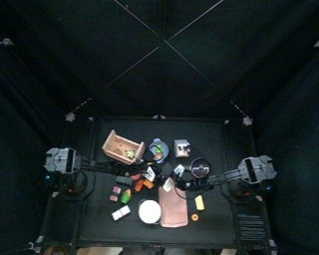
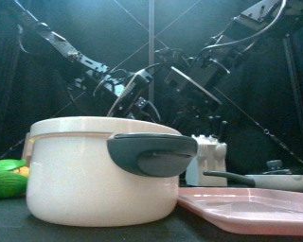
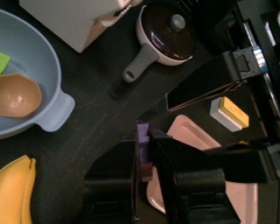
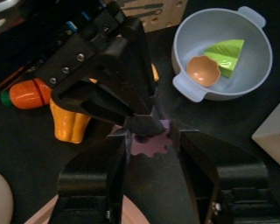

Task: Hand over purple gear

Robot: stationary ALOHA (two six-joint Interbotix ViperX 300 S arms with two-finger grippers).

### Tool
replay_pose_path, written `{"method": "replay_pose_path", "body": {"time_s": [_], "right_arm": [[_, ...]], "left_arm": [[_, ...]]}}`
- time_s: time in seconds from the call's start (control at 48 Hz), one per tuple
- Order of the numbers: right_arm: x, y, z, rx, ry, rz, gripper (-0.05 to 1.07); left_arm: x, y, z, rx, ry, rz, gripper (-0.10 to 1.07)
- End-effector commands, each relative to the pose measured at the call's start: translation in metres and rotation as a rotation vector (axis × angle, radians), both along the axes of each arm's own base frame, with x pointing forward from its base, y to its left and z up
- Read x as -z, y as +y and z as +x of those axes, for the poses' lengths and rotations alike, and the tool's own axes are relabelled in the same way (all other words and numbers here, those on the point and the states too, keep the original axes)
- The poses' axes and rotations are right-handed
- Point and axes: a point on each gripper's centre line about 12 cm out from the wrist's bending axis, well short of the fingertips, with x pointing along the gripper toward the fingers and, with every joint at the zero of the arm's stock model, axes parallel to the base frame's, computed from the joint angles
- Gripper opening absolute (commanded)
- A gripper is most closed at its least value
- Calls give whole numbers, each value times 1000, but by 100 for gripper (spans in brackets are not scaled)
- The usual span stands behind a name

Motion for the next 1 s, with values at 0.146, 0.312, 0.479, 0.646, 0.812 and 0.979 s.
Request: {"method": "replay_pose_path", "body": {"time_s": [0.146,0.312,0.479,0.646,0.812,0.979], "right_arm": [[-25,1,0,8,-59,-15,78],[-25,9,-1,-11,-57,-20,88],[-23,13,-5,-11,-47,-19,99],[-23,16,-14,2,-36,-21,99],[-21,17,-21,1,-26,-17,99],[-18,19,-29,23,-15,24,99]], "left_arm": [[-9,1,3,0,-26,9,50],[-9,3,2,-4,-26,9,50],[-11,4,1,-6,-29,9,50],[-11,4,-3,-8,-27,9,50],[-15,4,-7,-8,-34,10,50],[-16,3,-11,-8,-34,11,50]]}}
